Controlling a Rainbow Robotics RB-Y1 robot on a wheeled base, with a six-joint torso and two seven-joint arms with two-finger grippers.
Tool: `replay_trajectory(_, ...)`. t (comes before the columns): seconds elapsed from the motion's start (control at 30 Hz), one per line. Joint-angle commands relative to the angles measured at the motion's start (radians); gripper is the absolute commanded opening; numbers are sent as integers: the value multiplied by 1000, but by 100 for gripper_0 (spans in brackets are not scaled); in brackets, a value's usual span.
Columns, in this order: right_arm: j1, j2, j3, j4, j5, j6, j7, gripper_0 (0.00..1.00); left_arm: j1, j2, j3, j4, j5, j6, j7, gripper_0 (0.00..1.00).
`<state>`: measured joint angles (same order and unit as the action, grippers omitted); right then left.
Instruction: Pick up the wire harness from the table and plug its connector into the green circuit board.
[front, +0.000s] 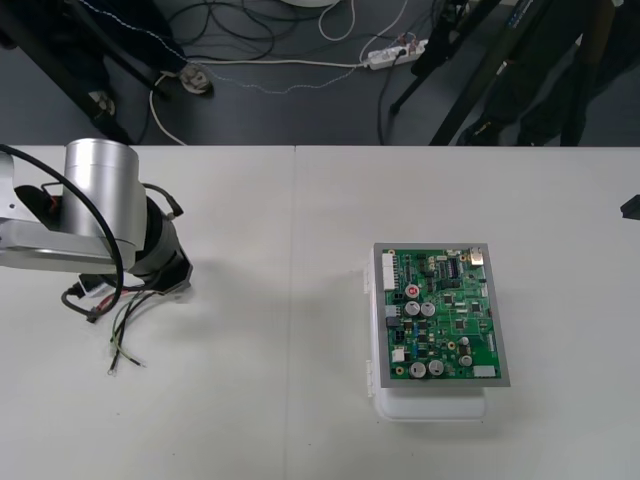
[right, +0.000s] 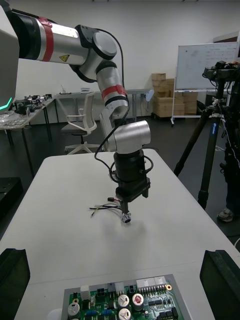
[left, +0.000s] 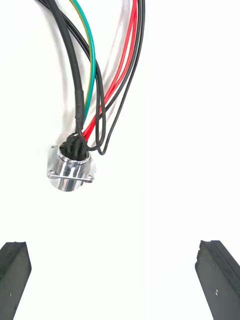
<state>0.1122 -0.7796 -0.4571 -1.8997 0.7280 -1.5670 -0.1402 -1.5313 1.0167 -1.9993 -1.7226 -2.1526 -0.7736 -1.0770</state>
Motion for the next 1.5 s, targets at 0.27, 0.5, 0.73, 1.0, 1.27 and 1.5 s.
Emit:
replay_trajectory(0.27, 11, 11, 6, 1, -2, -4, -10, 100, 76, -55, -3, 69, -6, 8, -153, 96)
replay_trajectory(0.5, 11, 13, 8, 1, -2, -4, -10, 100, 103, -84, -3, 100, 17, 7, -164, 95)
replay_trajectory(0.73, 11, 13, 8, -1, -4, -4, -10, 100, 112, -104, -1, 138, 22, 8, -173, 95)
replay_trajectory(1.0, 6, 11, 11, -12, -25, -4, -25, 100, 140, -153, -3, 212, 27, 10, -178, 94)
replay_trajectory(1.27, -3, 11, 15, -24, -25, -4, -53, 100, 157, -153, -3, 216, 10, 11, -178, 92)
replay_trajectory(1.5, -8, 11, 38, -38, -32, -4, -67, 100, 175, -153, -3, 239, 10, 20, -176, 91)
